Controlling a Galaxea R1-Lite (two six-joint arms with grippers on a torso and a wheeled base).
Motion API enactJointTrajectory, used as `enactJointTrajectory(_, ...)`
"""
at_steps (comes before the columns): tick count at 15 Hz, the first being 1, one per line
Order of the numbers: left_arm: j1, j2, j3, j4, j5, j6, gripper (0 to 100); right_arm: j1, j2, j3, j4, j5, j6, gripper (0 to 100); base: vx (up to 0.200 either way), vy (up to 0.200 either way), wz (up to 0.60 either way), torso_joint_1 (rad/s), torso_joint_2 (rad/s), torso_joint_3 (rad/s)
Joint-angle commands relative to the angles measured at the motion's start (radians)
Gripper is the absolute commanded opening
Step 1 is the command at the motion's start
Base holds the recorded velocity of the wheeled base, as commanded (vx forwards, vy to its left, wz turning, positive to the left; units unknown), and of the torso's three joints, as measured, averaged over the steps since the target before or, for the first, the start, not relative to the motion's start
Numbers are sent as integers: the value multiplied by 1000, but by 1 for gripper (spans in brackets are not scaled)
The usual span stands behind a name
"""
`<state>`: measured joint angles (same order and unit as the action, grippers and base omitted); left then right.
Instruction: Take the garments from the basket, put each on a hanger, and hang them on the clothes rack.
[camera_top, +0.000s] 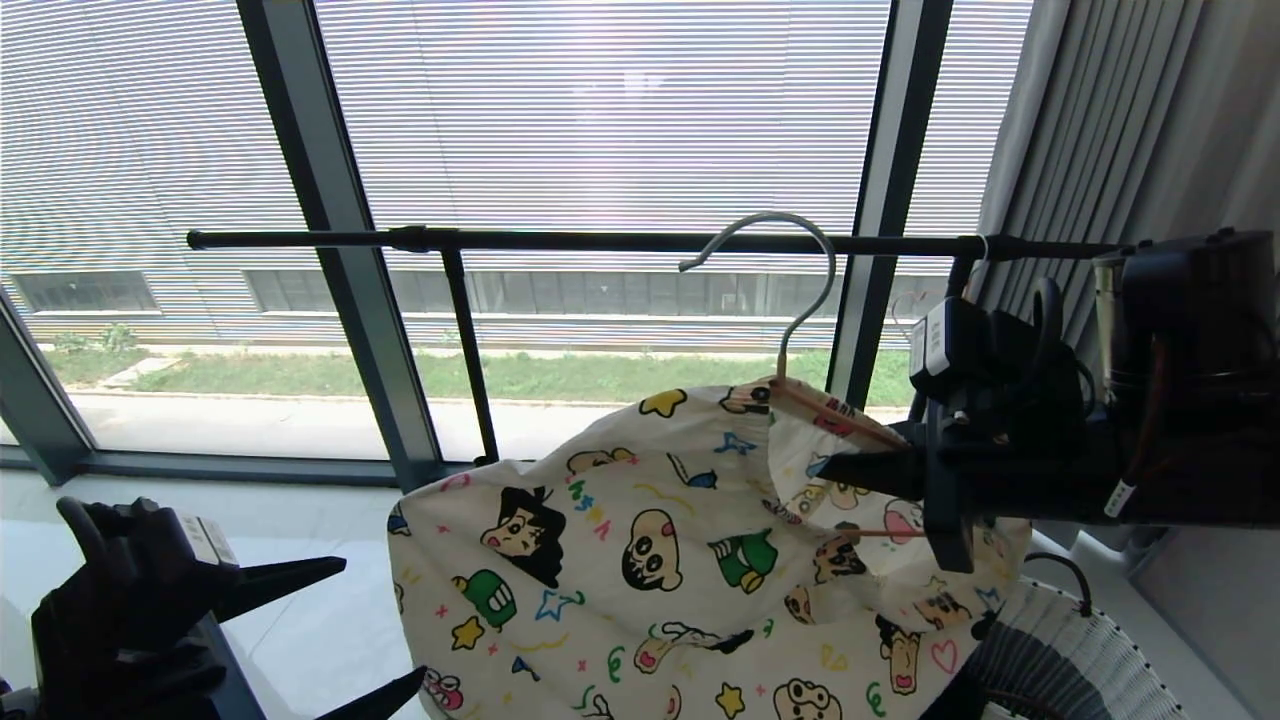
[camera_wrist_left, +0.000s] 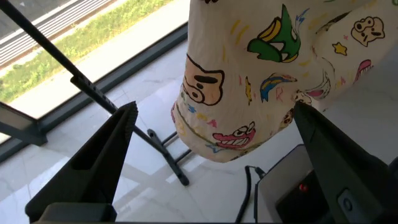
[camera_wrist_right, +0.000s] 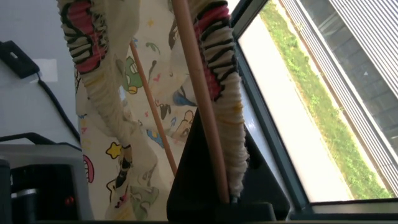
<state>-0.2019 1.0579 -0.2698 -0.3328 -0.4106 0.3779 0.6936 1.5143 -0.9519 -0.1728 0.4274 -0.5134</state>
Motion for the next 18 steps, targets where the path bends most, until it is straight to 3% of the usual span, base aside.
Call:
enactJointTrajectory(1,2,31,-5,-12,0,-2,100,14,-6,1,-2,2,0,0,0,0,0,0,0,0)
enactJointTrajectory(8,10,80,-66,-19,0,-17,100,35,-19,-1,-2,4,0,0,0,0,0,0,0,0)
enactJointTrajectory(9,10,80,-65,-19,-2,-17,0,37,-22,-1,-2,4,1,0,0,0,0,0,0,0)
enactJointTrajectory(16,41,100,-66,-19,1,-22,0,35,-26,1,-2,1,1,0,0,0,0,0,0,0)
enactJointTrajectory(18,95,106,-57,-19,1,-22,0,33,-26,-1,-8,-6,49,0,0,0,0,0,0,0)
